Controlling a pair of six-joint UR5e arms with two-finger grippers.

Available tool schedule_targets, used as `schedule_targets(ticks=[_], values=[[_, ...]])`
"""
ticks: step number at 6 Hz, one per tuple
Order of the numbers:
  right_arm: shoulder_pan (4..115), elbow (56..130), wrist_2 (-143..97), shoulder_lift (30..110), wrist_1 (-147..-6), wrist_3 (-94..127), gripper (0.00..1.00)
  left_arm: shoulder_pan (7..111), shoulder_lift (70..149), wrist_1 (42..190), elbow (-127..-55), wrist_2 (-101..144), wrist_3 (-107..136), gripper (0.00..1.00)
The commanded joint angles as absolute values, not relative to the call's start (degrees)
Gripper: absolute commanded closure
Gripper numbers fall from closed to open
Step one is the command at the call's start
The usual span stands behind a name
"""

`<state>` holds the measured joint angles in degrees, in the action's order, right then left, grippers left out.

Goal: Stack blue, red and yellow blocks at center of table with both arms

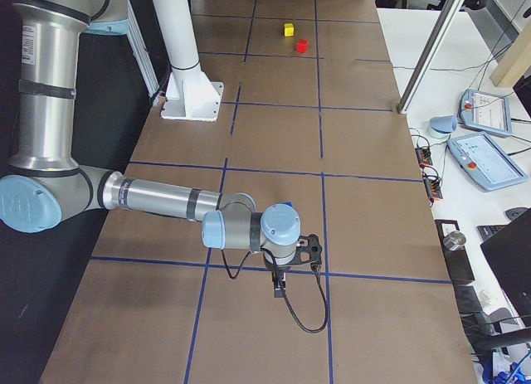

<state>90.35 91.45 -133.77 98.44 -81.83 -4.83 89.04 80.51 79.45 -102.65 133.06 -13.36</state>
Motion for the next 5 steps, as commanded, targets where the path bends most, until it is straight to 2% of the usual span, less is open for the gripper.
schedule_targets(ticks=[1, 5], values=[[90.35, 91.58, -134.64, 98.35, -81.83, -4.83, 0.00, 88.86, 80.42, 79.45, -102.66, 133.07, -13.45, 0.00], [73.79, 92.73, -134.83, 93.08, -66.75, 5.59, 0.00, 88.86, 80.42, 79.37, -102.66, 133.15, -13.36, 0.00]])
